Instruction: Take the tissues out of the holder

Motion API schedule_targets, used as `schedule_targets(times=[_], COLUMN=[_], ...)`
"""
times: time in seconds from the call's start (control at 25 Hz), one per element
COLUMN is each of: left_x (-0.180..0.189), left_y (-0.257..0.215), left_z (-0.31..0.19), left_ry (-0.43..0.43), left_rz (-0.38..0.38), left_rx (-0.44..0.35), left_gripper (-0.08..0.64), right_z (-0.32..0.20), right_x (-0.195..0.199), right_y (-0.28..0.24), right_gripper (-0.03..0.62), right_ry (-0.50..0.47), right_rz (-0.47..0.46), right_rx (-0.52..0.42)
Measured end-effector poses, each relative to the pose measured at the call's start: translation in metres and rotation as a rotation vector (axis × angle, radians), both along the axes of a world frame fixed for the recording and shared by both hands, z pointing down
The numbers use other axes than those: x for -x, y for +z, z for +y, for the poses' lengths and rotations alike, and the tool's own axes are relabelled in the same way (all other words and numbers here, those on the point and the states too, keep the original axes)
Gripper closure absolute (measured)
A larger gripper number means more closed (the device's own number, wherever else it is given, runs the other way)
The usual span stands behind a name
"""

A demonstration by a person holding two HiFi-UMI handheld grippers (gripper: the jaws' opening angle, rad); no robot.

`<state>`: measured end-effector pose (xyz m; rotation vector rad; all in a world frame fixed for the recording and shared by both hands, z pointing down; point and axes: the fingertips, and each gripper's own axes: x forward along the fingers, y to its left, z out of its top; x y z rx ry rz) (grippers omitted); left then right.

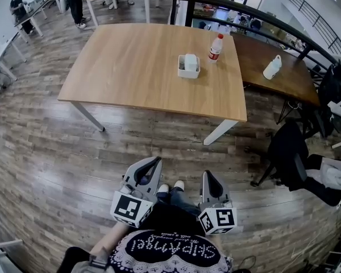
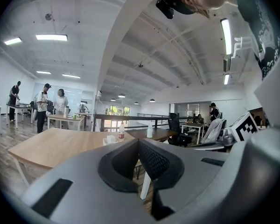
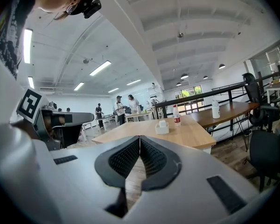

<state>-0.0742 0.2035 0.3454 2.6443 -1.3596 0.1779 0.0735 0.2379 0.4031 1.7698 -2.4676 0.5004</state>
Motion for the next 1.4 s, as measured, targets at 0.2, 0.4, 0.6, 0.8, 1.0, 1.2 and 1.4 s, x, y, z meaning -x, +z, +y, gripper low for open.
schedule_targets(times=[0.2, 0.4, 0.6, 0.8, 1.0, 1.2, 1.4], left_x=[-0.021, -0.031, -0.041, -0.06, -0.076, -0.082, -0.087], left_y=[-0.006, -0.007, -0.004, -0.001, 0.005, 0.007, 0.013], left_z=[0.0, -0.009, -0.019, -0.028, -0.033, -0.043, -0.054], left_ry=[0.023, -0.011, -0.03, -0.039, -0.037, -0.04, -0.002], left_rz=[0.002, 0.002, -0.017, 0.0, 0.0, 0.015, -0.016], left_rx=[-0.02, -0.006, -0.019, -0.013, -0.007, 0.009, -0.001], left_gripper=[0.554, 0.554, 0.554, 0.554, 0.554, 0.554, 0.554], right_z=[-0.011, -0.022, -0.034, -0.047, -0.054, -0.064, -0.073], right_x=[-0.017, -0.028, -0.041, -0.063, -0.081, -0.089, -0.091], right_y=[-0.01, -0.01, -0.01, -0.009, -0.004, -0.004, -0.002], right_gripper=[0.581, 0.581, 0.581, 0.581, 0.581, 0.581, 0.581], right_ry=[-0.007, -0.036, -0.051, -0.047, -0.04, -0.028, -0.011], right_rz=[-0.005, -0.009, -0.011, -0.009, -0.003, -0.01, -0.012], right_rx=[-0.012, -0.022, -0.026, -0.045, -0.037, -0.04, -0.028])
